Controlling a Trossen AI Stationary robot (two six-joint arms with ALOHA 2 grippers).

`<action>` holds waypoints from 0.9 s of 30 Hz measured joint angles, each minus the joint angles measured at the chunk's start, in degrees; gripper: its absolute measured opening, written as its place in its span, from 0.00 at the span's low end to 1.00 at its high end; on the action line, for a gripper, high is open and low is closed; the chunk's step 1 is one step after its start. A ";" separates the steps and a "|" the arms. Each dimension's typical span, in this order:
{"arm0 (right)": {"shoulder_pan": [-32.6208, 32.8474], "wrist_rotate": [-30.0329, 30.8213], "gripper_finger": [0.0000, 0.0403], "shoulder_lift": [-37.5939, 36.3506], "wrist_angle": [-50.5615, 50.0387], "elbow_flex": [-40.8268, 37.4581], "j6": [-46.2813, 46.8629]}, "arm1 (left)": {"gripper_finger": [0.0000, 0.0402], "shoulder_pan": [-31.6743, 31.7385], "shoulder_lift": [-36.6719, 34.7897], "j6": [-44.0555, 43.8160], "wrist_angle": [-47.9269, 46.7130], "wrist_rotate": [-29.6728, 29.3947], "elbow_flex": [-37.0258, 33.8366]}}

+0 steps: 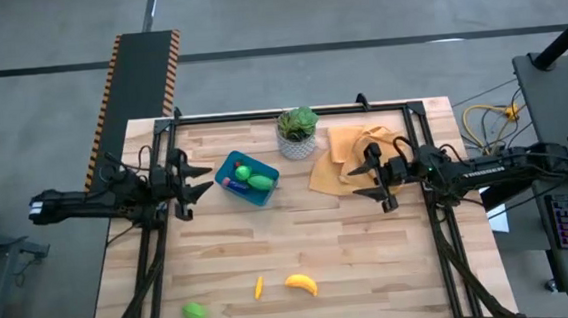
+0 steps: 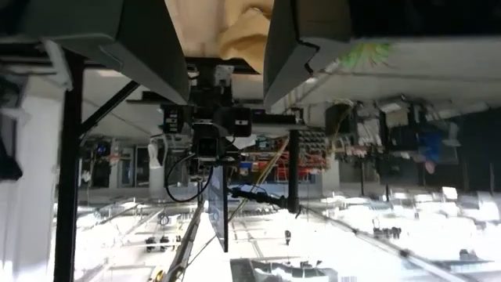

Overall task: Pick and placing Produce into tupperware
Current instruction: Put the green melon into the blue bin

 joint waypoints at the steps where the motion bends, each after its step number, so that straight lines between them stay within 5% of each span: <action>1: 0.00 -0.03 0.56 0.01 -0.34 0.17 0.01 | 0.38 0.00 0.09 1.37 0.25 0.00 0.00; 12: 0.00 0.03 0.56 0.35 -0.40 3.62 -2.56 | 0.38 0.00 3.85 11.58 6.13 3.81 2.75; 21: 0.00 1.41 0.56 0.35 -6.39 5.15 -1.38 | 0.39 -0.28 10.62 16.53 -5.67 8.56 12.99; 27: 0.00 1.43 0.56 0.33 -9.33 6.58 -1.20 | 0.54 -2.31 16.71 18.79 -15.87 11.52 24.46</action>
